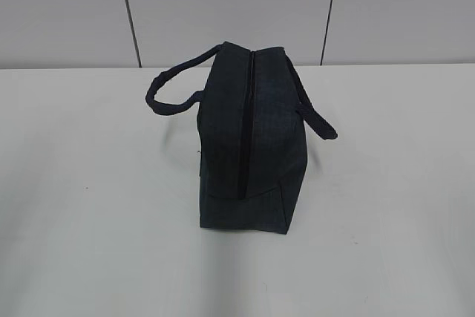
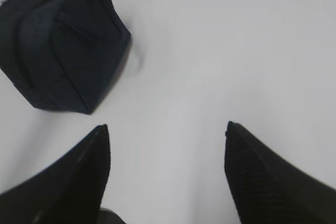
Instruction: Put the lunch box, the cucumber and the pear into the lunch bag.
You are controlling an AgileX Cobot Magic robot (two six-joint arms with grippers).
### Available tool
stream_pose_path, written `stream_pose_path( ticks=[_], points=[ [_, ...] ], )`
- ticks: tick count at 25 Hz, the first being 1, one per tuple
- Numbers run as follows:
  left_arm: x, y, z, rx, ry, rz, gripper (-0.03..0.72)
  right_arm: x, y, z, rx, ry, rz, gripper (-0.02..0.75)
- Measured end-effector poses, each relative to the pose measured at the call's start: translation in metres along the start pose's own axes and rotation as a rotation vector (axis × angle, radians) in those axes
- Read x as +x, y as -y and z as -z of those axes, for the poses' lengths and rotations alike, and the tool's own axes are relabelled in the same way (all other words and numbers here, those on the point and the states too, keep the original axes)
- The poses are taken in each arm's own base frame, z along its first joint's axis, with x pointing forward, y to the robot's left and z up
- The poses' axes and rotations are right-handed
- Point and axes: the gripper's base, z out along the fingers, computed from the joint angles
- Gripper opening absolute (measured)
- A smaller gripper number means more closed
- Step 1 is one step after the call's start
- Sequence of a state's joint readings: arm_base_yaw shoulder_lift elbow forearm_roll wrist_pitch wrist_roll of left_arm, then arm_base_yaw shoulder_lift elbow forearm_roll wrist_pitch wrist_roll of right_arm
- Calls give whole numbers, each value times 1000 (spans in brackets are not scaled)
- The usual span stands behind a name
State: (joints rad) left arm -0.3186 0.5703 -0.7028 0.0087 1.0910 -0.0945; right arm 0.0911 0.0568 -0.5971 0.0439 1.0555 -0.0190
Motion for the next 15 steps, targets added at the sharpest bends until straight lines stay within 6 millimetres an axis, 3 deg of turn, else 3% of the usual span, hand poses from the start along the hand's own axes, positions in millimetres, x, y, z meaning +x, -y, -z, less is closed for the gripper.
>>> stream_pose_path(
  ticks=[4,15],
  points=[
    [23,-7,-9,-59,0,28,476,23,8,-7,83,-101,-23,506],
    [55,-11,0,-59,85,38,476,28,20,-11,217,-133,36,506]
  ],
)
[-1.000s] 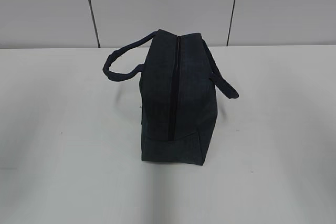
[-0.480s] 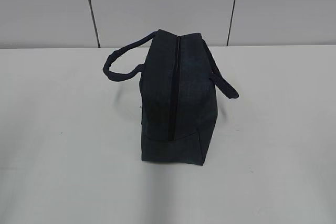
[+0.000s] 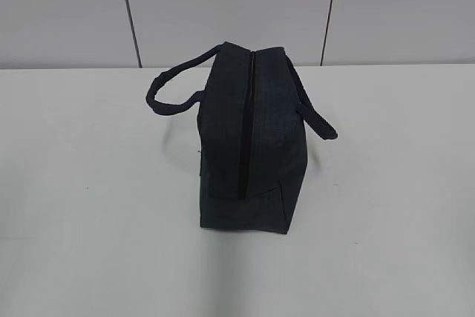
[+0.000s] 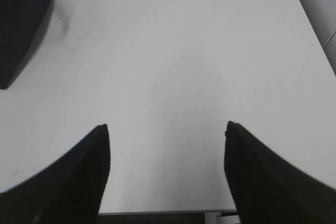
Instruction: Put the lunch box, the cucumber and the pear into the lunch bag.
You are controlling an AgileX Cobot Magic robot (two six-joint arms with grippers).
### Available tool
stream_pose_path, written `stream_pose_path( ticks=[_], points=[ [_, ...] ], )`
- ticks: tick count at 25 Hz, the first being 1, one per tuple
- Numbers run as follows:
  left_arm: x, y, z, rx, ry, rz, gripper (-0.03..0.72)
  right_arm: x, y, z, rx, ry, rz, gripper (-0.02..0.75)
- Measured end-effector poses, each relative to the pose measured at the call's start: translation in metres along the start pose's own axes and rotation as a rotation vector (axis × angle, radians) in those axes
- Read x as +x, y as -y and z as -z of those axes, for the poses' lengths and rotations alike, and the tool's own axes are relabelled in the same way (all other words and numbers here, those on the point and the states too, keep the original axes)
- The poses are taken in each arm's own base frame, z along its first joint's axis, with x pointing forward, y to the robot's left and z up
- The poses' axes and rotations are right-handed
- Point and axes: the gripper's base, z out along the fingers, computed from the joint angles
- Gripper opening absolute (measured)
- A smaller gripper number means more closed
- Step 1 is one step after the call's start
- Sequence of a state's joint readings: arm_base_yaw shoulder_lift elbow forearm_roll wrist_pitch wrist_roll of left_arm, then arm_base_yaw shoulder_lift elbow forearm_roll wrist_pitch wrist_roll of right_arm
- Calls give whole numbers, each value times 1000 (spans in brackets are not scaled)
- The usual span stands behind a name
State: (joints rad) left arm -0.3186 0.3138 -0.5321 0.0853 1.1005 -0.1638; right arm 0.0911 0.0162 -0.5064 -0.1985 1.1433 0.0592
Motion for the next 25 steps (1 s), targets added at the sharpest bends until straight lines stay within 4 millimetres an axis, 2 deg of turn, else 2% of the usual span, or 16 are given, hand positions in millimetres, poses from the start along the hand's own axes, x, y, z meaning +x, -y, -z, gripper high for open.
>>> stream_pose_path(
  ticks=[12,17,25],
  points=[
    [5,0,6,12,38,10,463,0,0,0,2,0,1,506],
    [7,-3,8,-38,58,67,447,0,0,0,2,0,-1,506],
    [23,-5,27,-109,211,144,417,3,1,4,3,31,-7,506]
  ],
)
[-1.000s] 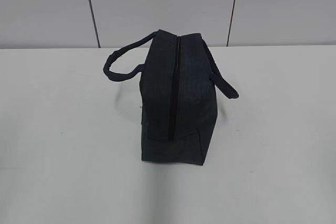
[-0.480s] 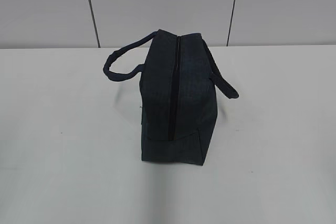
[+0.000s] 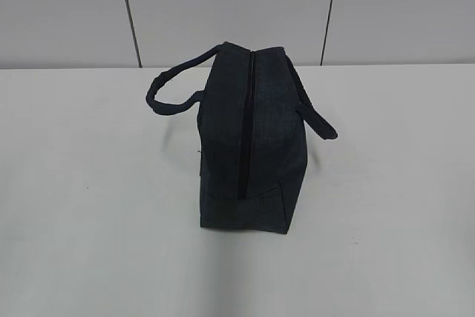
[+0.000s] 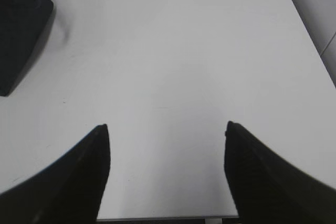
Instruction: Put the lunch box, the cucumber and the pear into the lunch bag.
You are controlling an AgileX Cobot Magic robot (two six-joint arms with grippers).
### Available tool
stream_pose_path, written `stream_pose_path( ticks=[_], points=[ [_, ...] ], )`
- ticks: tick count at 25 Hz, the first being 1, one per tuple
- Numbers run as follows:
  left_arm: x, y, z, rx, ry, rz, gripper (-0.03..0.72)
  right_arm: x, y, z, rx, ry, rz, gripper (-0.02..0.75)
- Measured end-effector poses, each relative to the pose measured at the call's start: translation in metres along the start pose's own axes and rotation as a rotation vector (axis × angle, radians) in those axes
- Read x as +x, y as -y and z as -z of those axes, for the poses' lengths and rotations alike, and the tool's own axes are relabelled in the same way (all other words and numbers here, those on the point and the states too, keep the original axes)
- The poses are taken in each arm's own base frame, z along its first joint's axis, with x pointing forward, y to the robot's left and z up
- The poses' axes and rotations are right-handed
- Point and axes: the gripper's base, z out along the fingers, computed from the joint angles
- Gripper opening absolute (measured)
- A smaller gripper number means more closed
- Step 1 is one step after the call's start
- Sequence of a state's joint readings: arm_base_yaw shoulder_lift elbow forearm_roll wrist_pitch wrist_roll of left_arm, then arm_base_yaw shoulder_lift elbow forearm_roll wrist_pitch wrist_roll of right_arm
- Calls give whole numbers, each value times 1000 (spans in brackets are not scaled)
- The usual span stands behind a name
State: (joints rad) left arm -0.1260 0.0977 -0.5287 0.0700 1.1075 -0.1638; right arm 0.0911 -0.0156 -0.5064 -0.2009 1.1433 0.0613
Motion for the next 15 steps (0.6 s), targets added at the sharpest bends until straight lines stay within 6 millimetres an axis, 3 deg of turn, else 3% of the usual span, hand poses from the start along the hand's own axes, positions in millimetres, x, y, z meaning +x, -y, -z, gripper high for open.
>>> stream_pose_path(
  ticks=[7,15],
  points=[
    [10,-2,13,-7,98,20,413,0,0,0,2,0,1,506],
    [11,-2,15,-5,107,21,396,0,0,0,2,3,0,506]
  ],
)
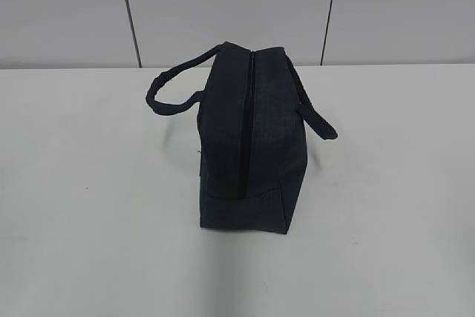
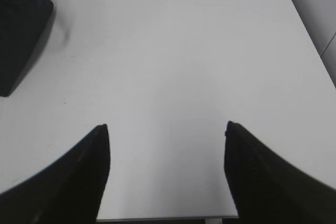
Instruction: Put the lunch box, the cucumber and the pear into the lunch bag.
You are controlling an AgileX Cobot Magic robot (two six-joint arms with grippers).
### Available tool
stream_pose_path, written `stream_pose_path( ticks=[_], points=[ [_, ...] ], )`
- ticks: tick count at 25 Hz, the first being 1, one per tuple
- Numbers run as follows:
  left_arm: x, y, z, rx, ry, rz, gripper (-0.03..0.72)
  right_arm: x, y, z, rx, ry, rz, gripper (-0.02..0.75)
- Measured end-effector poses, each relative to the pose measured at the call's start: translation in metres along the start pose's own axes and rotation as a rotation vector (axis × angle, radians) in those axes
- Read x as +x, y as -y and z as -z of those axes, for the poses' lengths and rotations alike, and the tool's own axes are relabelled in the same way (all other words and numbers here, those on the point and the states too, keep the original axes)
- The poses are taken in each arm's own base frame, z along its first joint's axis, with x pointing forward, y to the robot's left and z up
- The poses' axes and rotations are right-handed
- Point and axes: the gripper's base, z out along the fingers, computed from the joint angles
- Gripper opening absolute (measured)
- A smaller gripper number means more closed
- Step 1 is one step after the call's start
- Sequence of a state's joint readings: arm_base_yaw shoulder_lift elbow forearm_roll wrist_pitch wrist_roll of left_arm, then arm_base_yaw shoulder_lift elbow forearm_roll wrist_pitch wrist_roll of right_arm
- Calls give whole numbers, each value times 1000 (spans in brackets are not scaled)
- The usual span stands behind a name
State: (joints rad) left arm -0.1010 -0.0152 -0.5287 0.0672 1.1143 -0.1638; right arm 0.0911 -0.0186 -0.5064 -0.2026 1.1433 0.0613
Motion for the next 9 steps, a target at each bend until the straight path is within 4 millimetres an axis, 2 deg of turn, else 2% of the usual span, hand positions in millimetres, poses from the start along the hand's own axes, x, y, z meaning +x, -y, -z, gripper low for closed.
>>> stream_pose_path(
  ticks=[9],
  points=[
    [0,0,0,0,0,0,392,0,0,0,0,0,0,506]
  ],
)
